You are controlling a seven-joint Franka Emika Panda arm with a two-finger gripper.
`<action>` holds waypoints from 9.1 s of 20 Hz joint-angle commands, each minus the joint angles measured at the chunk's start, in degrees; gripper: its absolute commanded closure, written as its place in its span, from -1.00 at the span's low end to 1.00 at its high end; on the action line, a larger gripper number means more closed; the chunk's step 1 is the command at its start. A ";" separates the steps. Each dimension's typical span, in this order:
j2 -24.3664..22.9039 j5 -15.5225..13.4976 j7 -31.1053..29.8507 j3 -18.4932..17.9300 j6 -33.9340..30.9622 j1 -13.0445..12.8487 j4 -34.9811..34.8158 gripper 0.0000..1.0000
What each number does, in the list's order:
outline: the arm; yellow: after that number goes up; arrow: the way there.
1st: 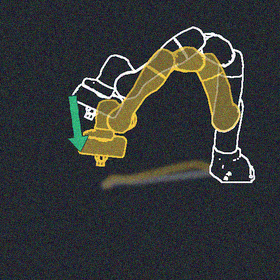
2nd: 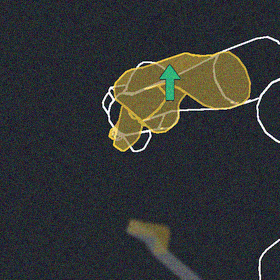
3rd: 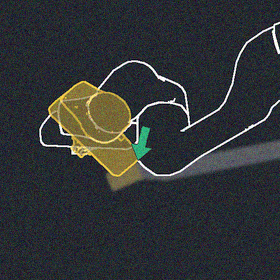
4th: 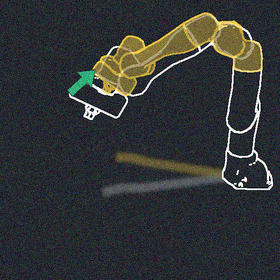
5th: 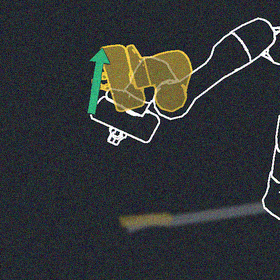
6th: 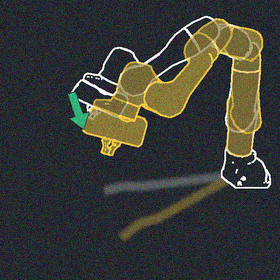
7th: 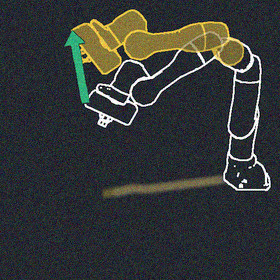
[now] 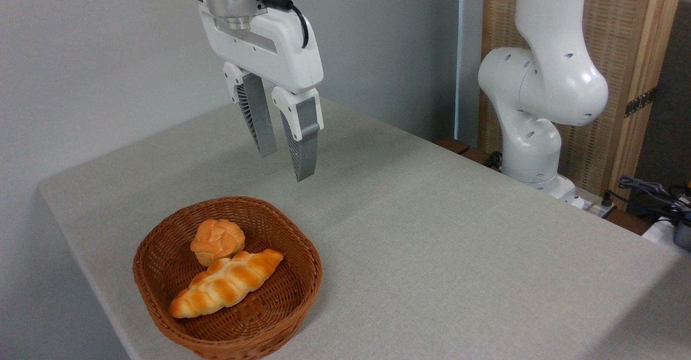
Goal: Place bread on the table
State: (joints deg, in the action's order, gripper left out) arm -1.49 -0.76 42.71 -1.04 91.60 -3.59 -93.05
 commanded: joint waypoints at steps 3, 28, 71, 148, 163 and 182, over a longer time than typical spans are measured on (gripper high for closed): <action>-0.97 0.06 1.15 -0.36 -1.96 -0.28 -0.12 -1.00; -0.88 -5.21 0.97 1.91 25.45 -2.22 -13.20 -1.00; 5.80 -4.07 4.31 9.39 49.11 -2.22 -25.25 0.15; -21.62 -8.90 15.92 2.98 26.96 -10.13 -44.25 -1.00; -6.25 -0.55 3.70 -1.94 2.18 -6.87 -8.22 -1.00; 1.41 -0.47 -2.45 -2.47 -1.87 -6.70 2.87 -1.00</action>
State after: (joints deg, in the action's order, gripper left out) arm -0.67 -2.04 41.46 -3.47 91.89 -9.98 -91.60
